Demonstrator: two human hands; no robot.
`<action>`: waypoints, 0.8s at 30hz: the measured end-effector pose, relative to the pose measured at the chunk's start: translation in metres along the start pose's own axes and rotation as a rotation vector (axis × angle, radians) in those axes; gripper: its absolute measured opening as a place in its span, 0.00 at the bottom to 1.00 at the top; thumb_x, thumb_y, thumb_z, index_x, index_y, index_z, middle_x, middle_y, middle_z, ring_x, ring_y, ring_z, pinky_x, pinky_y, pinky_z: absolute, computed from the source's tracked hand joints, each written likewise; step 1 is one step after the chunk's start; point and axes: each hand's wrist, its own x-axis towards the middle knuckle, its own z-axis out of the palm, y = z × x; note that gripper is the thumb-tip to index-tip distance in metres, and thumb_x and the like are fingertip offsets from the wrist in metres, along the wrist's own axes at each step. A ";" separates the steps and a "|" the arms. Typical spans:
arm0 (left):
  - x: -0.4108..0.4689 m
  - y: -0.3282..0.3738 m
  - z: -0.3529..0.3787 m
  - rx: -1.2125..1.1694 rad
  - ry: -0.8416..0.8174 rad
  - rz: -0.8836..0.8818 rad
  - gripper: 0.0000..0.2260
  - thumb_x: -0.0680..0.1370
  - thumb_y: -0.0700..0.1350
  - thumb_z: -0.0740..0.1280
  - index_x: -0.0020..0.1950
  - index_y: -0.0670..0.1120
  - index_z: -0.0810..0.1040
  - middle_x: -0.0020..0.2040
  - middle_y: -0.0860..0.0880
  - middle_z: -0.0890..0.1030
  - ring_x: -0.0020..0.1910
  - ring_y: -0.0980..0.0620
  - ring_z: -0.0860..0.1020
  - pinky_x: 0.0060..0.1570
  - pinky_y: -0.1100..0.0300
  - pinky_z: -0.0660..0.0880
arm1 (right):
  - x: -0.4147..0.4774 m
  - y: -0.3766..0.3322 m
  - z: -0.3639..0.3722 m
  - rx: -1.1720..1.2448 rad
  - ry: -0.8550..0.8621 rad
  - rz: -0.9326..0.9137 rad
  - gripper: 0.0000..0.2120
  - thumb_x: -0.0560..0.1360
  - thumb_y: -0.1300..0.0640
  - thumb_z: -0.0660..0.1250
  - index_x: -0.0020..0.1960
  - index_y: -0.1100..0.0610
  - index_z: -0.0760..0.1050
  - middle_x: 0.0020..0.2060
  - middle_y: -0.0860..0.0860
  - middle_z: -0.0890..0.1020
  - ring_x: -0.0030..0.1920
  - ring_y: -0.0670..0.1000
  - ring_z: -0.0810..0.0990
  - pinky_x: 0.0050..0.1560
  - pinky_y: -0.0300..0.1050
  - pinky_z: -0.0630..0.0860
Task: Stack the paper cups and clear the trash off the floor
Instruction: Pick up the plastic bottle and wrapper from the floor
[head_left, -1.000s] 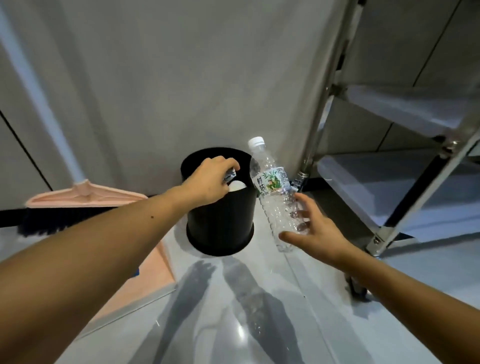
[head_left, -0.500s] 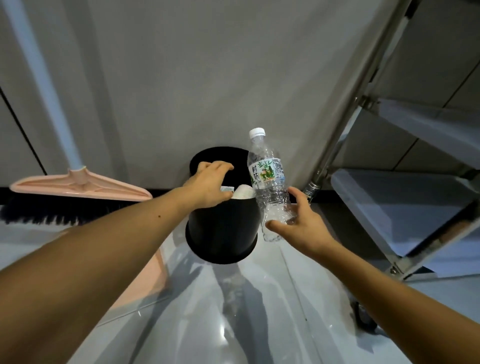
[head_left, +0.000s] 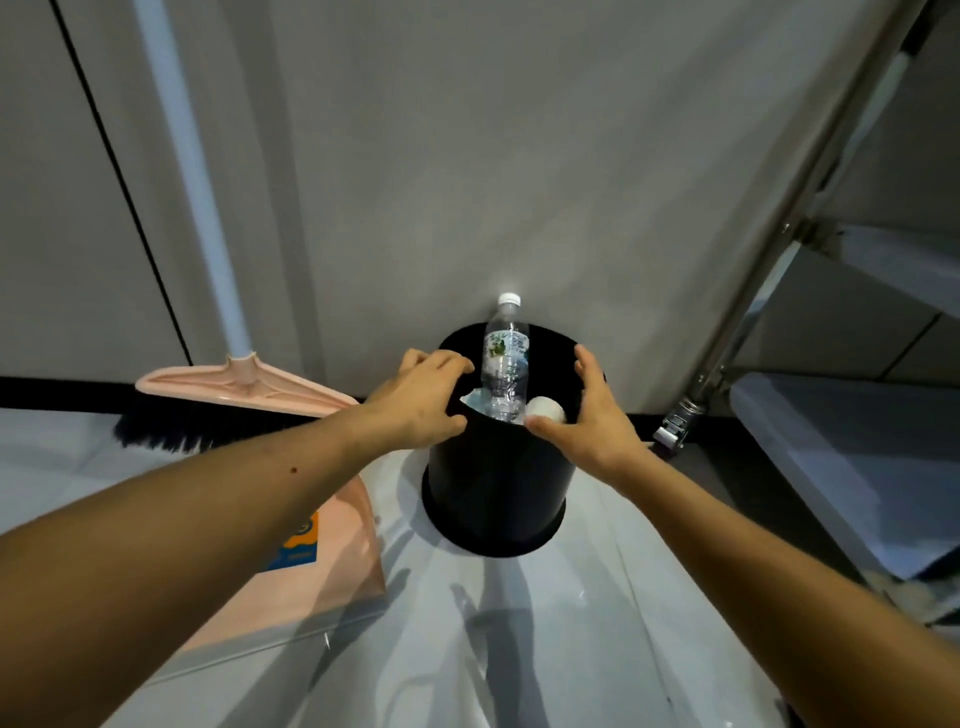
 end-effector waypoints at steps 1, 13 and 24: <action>-0.001 0.007 0.000 0.001 0.003 0.005 0.28 0.73 0.47 0.66 0.70 0.48 0.61 0.72 0.50 0.62 0.70 0.45 0.58 0.66 0.47 0.66 | -0.007 0.008 -0.003 -0.003 -0.013 0.008 0.46 0.70 0.56 0.72 0.75 0.48 0.44 0.75 0.50 0.57 0.74 0.53 0.59 0.72 0.49 0.61; -0.035 0.209 0.045 0.111 -0.133 0.232 0.27 0.75 0.46 0.65 0.71 0.48 0.59 0.71 0.48 0.65 0.69 0.43 0.57 0.66 0.48 0.65 | -0.157 0.109 -0.140 -0.234 -0.072 0.173 0.42 0.72 0.52 0.69 0.75 0.48 0.46 0.75 0.51 0.58 0.72 0.54 0.62 0.71 0.47 0.61; -0.118 0.521 0.155 0.114 -0.333 0.858 0.27 0.75 0.47 0.64 0.72 0.49 0.59 0.71 0.50 0.64 0.70 0.47 0.56 0.66 0.48 0.66 | -0.412 0.248 -0.320 -0.314 0.182 0.652 0.39 0.73 0.50 0.67 0.75 0.48 0.47 0.74 0.53 0.59 0.72 0.58 0.60 0.71 0.53 0.62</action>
